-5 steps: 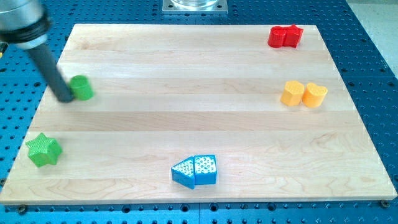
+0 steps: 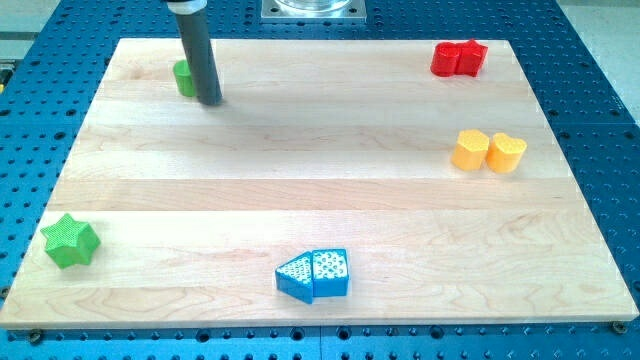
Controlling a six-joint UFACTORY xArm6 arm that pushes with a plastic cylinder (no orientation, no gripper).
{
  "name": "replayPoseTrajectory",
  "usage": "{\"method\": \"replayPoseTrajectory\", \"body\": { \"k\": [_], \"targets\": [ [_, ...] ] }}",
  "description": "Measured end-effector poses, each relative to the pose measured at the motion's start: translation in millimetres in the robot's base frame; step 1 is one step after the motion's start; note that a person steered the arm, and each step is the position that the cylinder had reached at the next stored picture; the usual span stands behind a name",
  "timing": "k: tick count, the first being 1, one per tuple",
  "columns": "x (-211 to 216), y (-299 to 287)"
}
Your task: Move green circle upwards
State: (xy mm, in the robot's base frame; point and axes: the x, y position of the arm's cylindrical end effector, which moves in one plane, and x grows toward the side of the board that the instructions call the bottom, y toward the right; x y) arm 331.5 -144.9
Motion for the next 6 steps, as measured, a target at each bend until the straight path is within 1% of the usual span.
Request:
{"method": "replayPoseTrajectory", "body": {
  "k": [1, 2, 3, 4, 5, 6],
  "targets": [
    [-18.4, -20.6],
    [-68.6, -28.5],
    [-59.7, -28.1],
    [-96.3, -8.8],
    [-103.3, -31.6],
    [-95.2, -41.7]
  ]
}}
